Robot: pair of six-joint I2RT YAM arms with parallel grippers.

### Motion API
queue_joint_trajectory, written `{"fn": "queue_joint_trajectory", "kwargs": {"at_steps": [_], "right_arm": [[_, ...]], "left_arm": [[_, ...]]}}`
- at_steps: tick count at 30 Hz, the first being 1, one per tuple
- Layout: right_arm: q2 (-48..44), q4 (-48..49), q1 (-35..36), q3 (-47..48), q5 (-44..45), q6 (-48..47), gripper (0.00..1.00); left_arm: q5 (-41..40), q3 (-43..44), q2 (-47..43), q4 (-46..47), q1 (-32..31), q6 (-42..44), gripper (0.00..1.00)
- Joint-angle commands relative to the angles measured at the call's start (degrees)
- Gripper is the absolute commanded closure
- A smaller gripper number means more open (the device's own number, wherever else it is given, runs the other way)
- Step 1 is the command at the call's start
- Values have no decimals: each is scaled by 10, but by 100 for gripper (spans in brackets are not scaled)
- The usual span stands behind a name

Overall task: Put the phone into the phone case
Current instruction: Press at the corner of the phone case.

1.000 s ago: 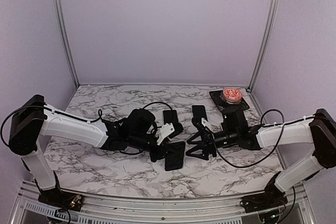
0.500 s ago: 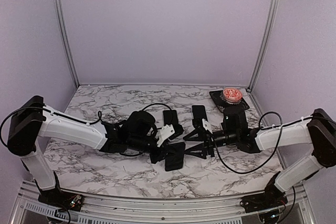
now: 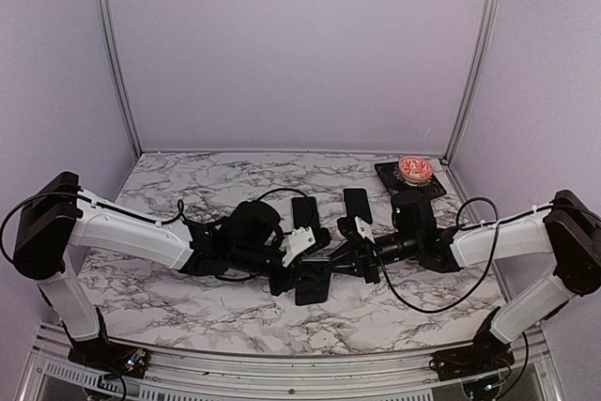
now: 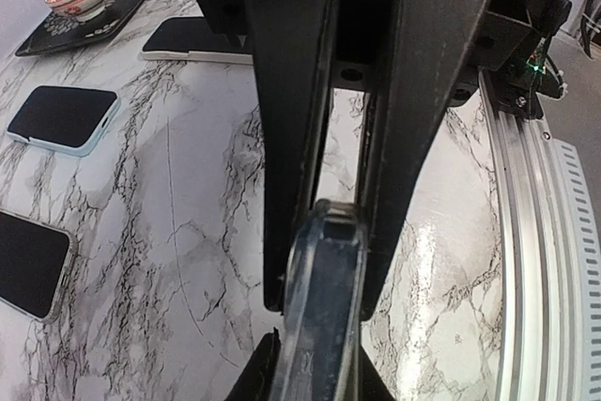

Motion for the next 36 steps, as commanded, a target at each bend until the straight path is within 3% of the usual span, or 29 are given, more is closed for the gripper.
{"fn": "queue_joint_trajectory", "kwargs": {"at_steps": [1, 4, 6, 9, 13, 17, 21, 23, 24, 26, 27, 34, 35, 36], "right_arm": [[-4, -29, 7, 18, 2, -37, 100], [-7, -31, 6, 16, 0, -46, 100], [-10, -43, 5, 22, -4, -54, 100], [-20, -61, 1, 29, -23, -60, 100], [-46, -65, -1, 37, -54, -53, 100], [-77, -64, 5, 51, -68, -39, 100], [-103, -54, 14, 63, -75, -23, 100], [-117, -53, 16, 68, -76, -15, 100], [-121, -54, 19, 71, -75, -12, 100], [-130, -58, 25, 75, -76, -10, 100], [-133, -59, 29, 76, -75, -10, 100], [-158, -58, 34, 78, -77, 1, 100], [-161, -58, 34, 80, -79, 4, 100], [-165, -58, 34, 81, -80, 6, 100]], "left_arm": [[-59, -4, 28, -58, 6, 10, 81], [-48, -13, 5, -39, 6, 7, 64], [-47, -32, -19, -21, 6, 9, 48], [-46, -69, -61, 7, 8, 27, 39], [-14, -121, -117, 73, 8, 35, 36], [12, -165, -160, 170, 7, 24, 35], [35, -146, -169, 175, 2, 7, 39], [34, -139, -174, 176, -4, 4, 45], [32, -137, -178, 176, -6, 4, 52], [20, -130, -186, 176, -10, 2, 91], [16, -126, -188, 177, -12, -1, 100], [-25, -121, -197, 177, -35, -8, 100], [-25, -121, -198, 176, -36, -8, 89], [-26, -121, -201, 176, -36, -12, 64]]}}
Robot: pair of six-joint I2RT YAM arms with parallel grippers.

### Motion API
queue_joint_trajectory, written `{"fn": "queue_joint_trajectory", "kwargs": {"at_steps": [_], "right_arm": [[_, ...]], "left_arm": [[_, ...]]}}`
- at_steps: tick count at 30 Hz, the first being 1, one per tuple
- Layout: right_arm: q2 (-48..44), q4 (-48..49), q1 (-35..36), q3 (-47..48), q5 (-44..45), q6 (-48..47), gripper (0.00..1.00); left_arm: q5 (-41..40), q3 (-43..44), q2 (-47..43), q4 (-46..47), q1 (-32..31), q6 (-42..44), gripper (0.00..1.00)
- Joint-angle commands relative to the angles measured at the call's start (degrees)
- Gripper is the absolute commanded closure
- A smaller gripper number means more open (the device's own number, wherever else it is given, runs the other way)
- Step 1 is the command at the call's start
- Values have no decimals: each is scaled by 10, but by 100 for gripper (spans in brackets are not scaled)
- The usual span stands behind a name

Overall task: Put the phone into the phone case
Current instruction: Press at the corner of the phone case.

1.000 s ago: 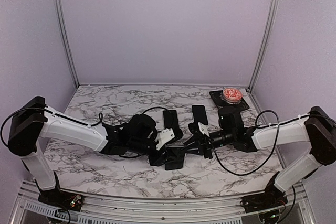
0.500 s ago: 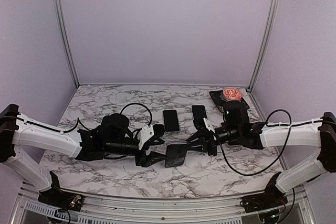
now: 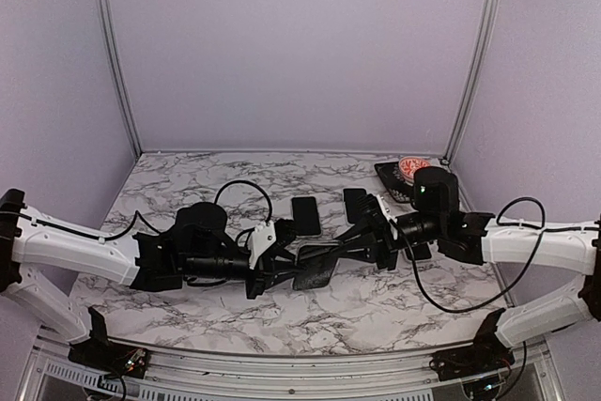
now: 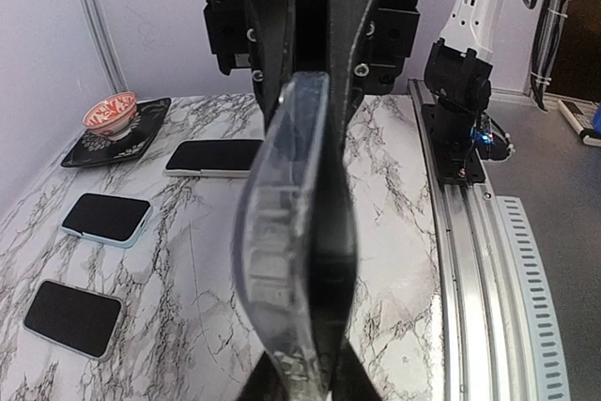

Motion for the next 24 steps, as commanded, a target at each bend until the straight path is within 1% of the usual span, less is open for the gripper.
{"fn": "queue_joint_trajectory", "kwargs": {"at_steps": [1, 3, 5, 6, 7, 10, 11, 12, 15, 16, 17, 18, 19, 22, 23, 24], "right_arm": [[-30, 34, 14, 32, -29, 9, 100], [-39, 29, 15, 41, -33, 13, 100], [-49, 29, 14, 47, -43, 17, 100], [-53, 31, 15, 50, -49, 20, 100], [-58, 32, 14, 51, -54, 22, 100], [-70, 31, 14, 52, -52, 29, 100], [-76, 33, 14, 52, -51, 30, 100], [-81, 35, 15, 52, -49, 33, 100], [-86, 47, 15, 52, -50, 43, 100], [-87, 49, 14, 53, -51, 46, 100], [-87, 50, 15, 54, -52, 48, 100], [-88, 50, 15, 56, -52, 49, 100], [-88, 51, 15, 58, -54, 51, 100], [-92, 49, 14, 61, -57, 52, 100], [-94, 48, 14, 61, -56, 52, 100], [-95, 46, 14, 60, -56, 51, 100]], "left_arm": [[-24, 27, -21, 32, -6, -20, 51], [-21, 23, -23, 32, -6, -17, 44], [-22, 20, -18, 31, -6, -14, 43], [-22, 18, -15, 31, -6, -10, 46], [-22, 17, -13, 31, -6, -10, 51], [-22, 16, -12, 31, -7, -9, 76], [-20, 16, -14, 31, -7, -8, 94], [-20, 15, -16, 31, -8, -5, 100], [-26, 13, -22, 31, -16, 5, 100], [-29, 13, -22, 31, -16, 3, 78], [-33, 13, -21, 32, -16, 1, 53], [-32, 12, -18, 32, -16, 2, 48], [-31, 12, -16, 31, -17, 4, 48], [-35, 9, -12, 31, -17, 3, 60], [-38, 10, -11, 31, -16, 3, 72], [-44, 9, -11, 31, -17, 3, 93]]}}
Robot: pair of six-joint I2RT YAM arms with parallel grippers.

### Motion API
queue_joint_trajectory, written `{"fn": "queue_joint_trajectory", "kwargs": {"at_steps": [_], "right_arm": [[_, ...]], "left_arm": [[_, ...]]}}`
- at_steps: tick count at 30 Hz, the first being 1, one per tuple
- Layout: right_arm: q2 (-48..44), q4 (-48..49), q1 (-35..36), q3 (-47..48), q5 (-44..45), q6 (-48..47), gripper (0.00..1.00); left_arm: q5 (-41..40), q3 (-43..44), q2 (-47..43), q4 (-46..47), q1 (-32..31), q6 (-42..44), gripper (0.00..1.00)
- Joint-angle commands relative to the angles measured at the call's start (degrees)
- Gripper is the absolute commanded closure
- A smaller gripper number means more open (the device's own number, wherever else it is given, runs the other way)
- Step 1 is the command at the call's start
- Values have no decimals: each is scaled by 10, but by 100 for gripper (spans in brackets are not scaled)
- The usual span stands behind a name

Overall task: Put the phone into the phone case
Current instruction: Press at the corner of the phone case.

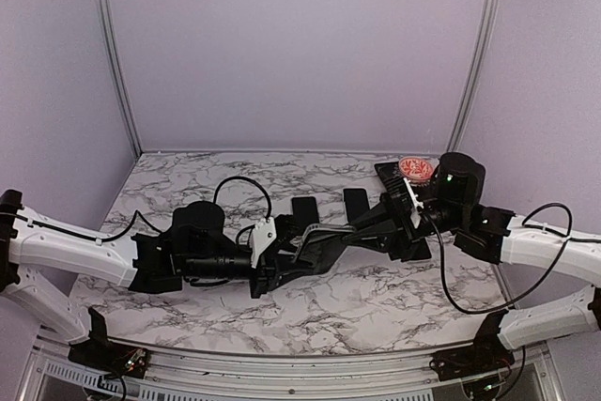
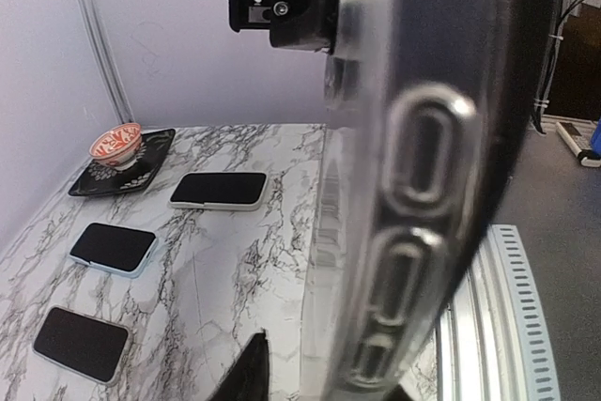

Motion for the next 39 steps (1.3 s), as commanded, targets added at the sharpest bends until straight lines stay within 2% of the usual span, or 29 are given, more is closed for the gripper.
{"fn": "queue_joint_trajectory", "kwargs": {"at_steps": [1, 4, 5, 8, 9, 10, 13, 16, 19, 21, 23, 26, 31, 32, 33, 34, 36, 39], "right_arm": [[-20, 36, 4, 35, -22, 9, 100], [-19, 33, 4, 33, -18, 17, 100], [-19, 33, 4, 32, -10, 20, 94], [-9, 35, 4, 21, 44, 38, 50], [-3, 37, 4, 15, 49, 42, 42], [8, 33, 4, 11, 47, 47, 37], [29, 18, 11, 3, 79, 58, 35], [25, 21, 20, -12, 86, 61, 35], [15, 72, 26, -38, 69, 81, 37], [15, 87, 28, -42, 73, 89, 51], [20, 83, 28, -40, 77, 91, 73], [28, 36, 29, -24, 79, 68, 100], [9, 4, 29, -12, 75, 52, 100], [2, -2, 29, -9, 80, 53, 94], [-4, -12, 29, -5, 90, 53, 66], [-9, -31, 29, 4, 103, 49, 47], [-18, -51, 29, 17, 123, 46, 37], [-20, -30, 29, 27, 108, 65, 37]], "left_arm": [[-24, 2, -4, 5, 1, 0, 100], [-27, 6, -7, 6, 1, -13, 100], [-26, 9, -9, 6, 1, -19, 100], [-19, 26, -26, 10, 1, -48, 100], [-17, 34, -31, 13, 1, -63, 100], [-14, 43, -34, 18, 1, -79, 100], [-1, 64, -38, 42, 3, -139, 100], [37, 69, -31, 70, 5, -182, 100], [65, 75, -23, 81, 5, -203, 100], [67, 78, -14, 82, 5, -209, 100], [71, 81, -8, 84, 5, -214, 100], [78, 80, -10, 90, 5, -211, 100], [73, 68, -16, 90, 5, -200, 100], [74, 66, -18, 91, 5, -200, 100], [76, 64, -19, 91, 5, -198, 100], [77, 63, -19, 91, 5, -195, 100], [84, 59, -18, 90, 4, -190, 100], [91, 57, -13, 90, 3, -186, 100]]}}
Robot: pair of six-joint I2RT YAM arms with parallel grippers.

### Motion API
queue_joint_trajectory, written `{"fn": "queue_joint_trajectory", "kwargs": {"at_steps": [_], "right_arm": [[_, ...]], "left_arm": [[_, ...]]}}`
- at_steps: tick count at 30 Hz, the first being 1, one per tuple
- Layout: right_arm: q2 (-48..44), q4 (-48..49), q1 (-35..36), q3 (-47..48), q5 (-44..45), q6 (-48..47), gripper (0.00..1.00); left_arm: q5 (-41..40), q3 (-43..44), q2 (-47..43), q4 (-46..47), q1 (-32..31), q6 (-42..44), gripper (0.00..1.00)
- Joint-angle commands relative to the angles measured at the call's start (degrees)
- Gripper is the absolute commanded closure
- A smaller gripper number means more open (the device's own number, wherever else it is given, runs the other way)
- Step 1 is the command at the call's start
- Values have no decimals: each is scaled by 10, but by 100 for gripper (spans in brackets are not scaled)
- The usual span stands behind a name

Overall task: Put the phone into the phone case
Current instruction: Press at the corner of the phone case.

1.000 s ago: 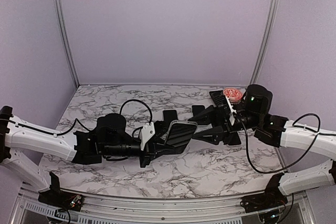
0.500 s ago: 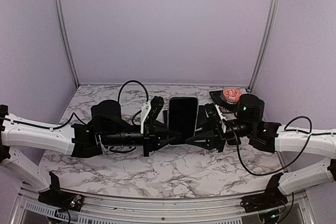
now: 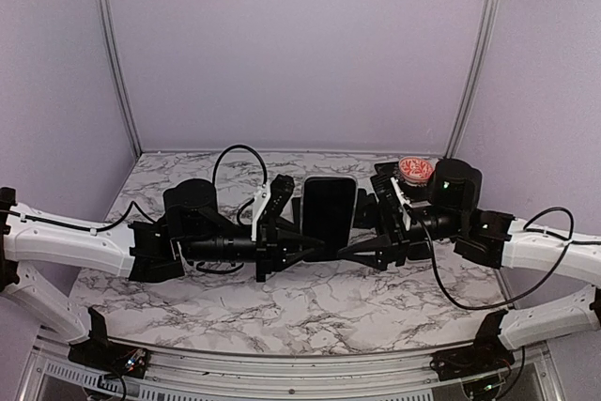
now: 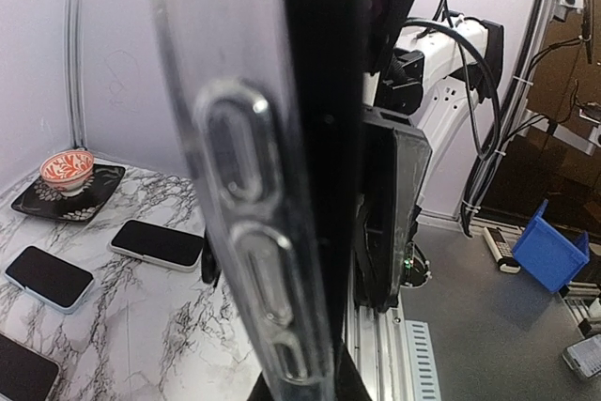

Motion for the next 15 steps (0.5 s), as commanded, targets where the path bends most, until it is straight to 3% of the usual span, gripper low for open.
{"fn": "queue_joint_trajectory", "kwargs": {"at_steps": [1, 2, 4, 6, 10, 11, 12, 13, 14, 15], "right_arm": [[-10, 8, 2, 43, -3, 5, 40], [-7, 11, 2, 48, -11, 13, 45], [0, 17, 2, 58, -15, 24, 67], [6, 31, 2, 58, -17, 40, 97], [16, -21, 1, 77, 15, 53, 100], [15, -30, -2, 82, 25, 62, 100], [13, -26, -7, 82, 25, 76, 100], [10, -11, -14, 78, 16, 93, 100], [8, 8, -18, 73, 5, 112, 100], [8, 20, -19, 69, -3, 123, 100]], "left_arm": [[19, 1, -6, 53, 0, -6, 100], [21, 2, -5, 53, 0, -6, 100], [23, -3, 0, 53, 0, -4, 100], [16, -4, 8, 53, -1, -6, 100], [11, -7, 13, 53, 0, -8, 100], [-2, -11, 13, 53, 0, -9, 87], [-15, -18, 12, 53, 0, -13, 58], [-22, -25, 15, 54, 0, -15, 45], [-22, -30, 21, 55, 0, -13, 41], [-22, -31, 26, 55, 0, -14, 46]]}}
